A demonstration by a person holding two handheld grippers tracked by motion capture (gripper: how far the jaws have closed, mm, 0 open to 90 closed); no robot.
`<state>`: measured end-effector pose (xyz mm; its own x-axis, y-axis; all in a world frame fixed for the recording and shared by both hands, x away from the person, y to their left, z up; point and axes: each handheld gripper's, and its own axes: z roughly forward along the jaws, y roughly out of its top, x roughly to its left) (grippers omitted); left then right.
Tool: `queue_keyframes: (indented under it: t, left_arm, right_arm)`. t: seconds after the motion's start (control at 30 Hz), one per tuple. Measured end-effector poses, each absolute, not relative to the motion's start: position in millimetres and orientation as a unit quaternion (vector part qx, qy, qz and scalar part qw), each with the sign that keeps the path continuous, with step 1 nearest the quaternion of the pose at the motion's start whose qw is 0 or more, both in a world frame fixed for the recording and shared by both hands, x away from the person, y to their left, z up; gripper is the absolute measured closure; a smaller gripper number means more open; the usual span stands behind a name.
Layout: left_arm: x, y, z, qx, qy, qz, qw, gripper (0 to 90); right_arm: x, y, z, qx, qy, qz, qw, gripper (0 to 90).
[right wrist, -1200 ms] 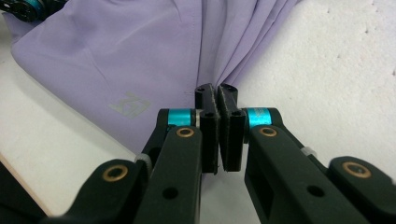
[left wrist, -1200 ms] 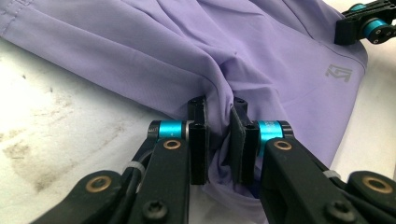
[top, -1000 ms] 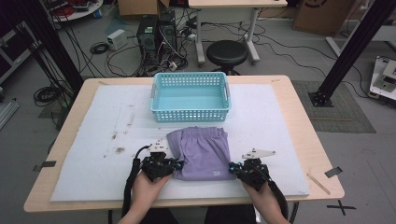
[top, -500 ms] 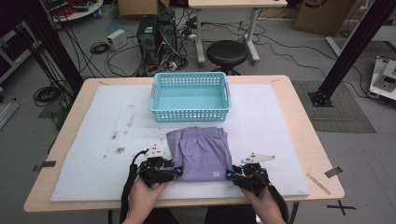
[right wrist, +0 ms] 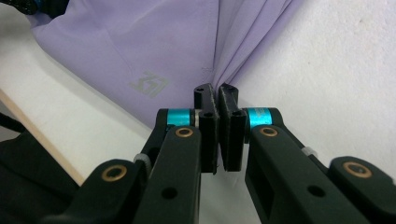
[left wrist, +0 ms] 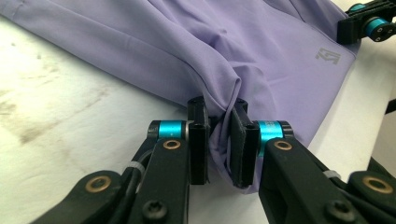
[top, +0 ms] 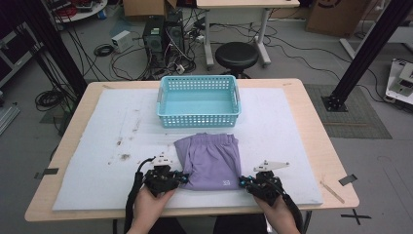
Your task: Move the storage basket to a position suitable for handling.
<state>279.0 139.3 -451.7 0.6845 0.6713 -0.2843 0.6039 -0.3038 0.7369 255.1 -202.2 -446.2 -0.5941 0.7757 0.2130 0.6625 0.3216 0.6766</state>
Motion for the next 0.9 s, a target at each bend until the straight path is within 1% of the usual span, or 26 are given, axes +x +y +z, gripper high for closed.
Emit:
queue_keyframes:
  t: [0.37, 0.9]
  left_arm:
    - [271, 133, -451, 0.815, 0.381, 0.032, 0.435, 79.6]
    - [257, 129, -450, 0.823, 0.367, 0.024, 0.434, 79.7]
  right_arm:
    - [243, -210, -445, 0.44, 0.813, 0.373, 0.08, 88.5]
    - [228, -217, -444, 0.436, 0.817, 0.371, 0.074, 88.5]
